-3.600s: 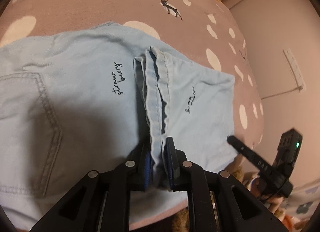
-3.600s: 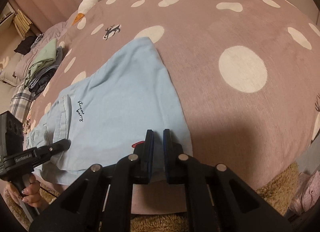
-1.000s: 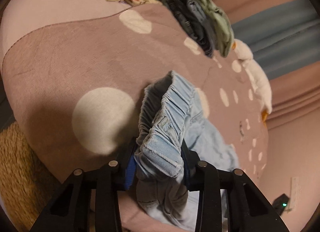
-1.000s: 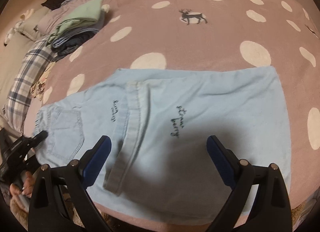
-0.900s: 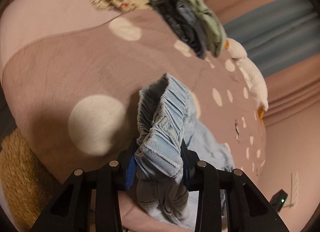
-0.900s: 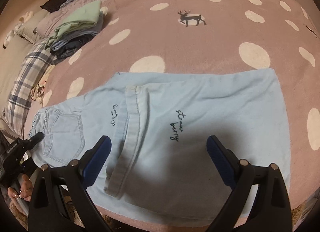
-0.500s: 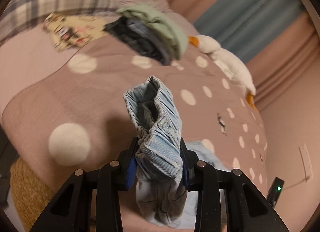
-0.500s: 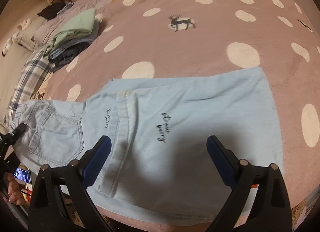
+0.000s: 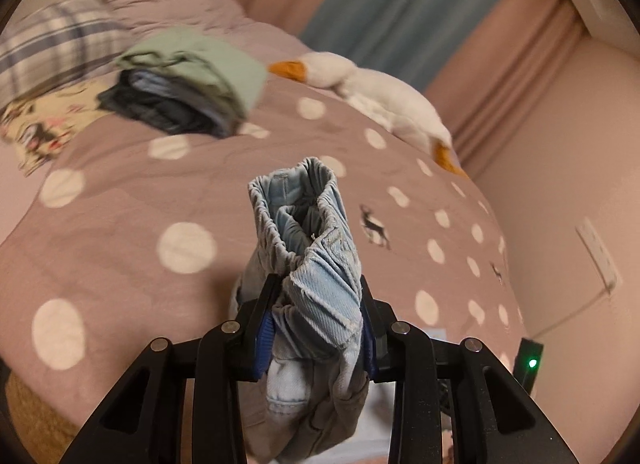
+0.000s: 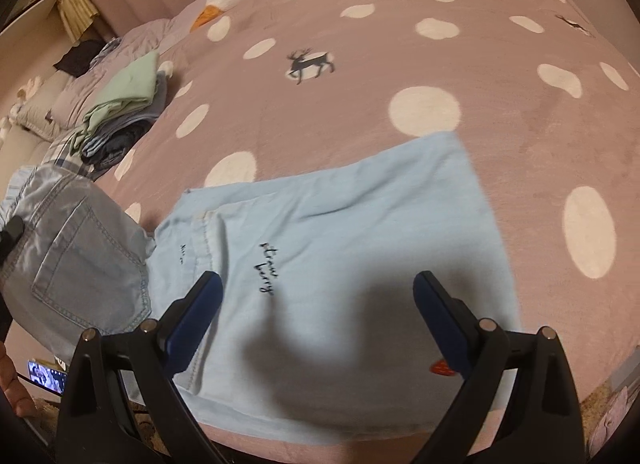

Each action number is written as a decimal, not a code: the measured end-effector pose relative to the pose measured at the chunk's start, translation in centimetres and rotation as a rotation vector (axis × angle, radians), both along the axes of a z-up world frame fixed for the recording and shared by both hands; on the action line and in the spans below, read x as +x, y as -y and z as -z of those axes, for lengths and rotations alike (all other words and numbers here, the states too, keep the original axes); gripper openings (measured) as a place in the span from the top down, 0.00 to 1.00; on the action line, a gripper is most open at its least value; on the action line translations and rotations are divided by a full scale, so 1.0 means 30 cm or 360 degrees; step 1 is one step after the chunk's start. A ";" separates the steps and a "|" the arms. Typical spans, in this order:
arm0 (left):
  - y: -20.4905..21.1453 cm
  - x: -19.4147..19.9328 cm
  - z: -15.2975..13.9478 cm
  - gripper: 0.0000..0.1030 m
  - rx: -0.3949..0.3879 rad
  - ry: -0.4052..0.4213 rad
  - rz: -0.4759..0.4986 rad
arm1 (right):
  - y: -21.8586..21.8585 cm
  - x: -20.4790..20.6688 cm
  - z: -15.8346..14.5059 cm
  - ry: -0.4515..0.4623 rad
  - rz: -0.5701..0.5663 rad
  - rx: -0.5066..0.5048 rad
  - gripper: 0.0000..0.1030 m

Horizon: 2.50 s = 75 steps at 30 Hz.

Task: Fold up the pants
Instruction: 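Carry the waistband over with the left gripper and lower it onto the pants, then open the left gripper and release the waistband, then grasp the folded waistband end with the right gripper and lift it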

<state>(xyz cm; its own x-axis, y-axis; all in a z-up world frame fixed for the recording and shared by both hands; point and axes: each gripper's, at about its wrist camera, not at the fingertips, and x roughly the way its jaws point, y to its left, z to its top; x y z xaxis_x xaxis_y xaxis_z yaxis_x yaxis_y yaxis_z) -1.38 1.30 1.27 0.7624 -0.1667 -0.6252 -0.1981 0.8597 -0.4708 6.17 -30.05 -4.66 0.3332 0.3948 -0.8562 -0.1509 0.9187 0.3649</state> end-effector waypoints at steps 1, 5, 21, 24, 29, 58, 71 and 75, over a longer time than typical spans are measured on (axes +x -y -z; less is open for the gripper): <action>0.021 0.009 0.004 0.68 0.0001 -0.0004 0.0027 | 0.007 -0.002 -0.002 0.0005 0.0009 -0.0003 0.06; 0.105 0.057 0.032 0.68 -0.0016 -0.0056 0.0176 | 0.055 0.000 -0.003 0.0014 0.0051 0.0008 0.06; 0.333 0.177 0.280 0.67 -0.0018 -0.0376 0.0427 | 0.185 -0.041 0.100 -0.0112 0.0133 0.0066 0.06; 0.330 0.192 0.319 0.66 -0.0093 -0.0428 0.0438 | 0.179 -0.043 0.101 -0.0095 0.0112 0.0046 0.06; 0.357 0.194 0.353 0.63 -0.0056 -0.0458 0.0451 | 0.177 -0.037 0.108 -0.0091 0.0109 0.0039 0.06; 0.256 0.143 0.302 0.29 -0.0612 -0.0344 0.0557 | 0.143 -0.028 0.119 -0.0081 0.0105 -0.0029 0.03; 0.107 0.061 0.192 0.24 -0.0069 -0.0358 0.0249 | 0.146 -0.023 0.093 -0.0101 0.0131 -0.0053 0.03; 0.038 0.030 0.218 0.24 -0.0041 -0.0388 0.0155 | 0.155 -0.028 0.053 -0.0055 0.0156 -0.0044 0.03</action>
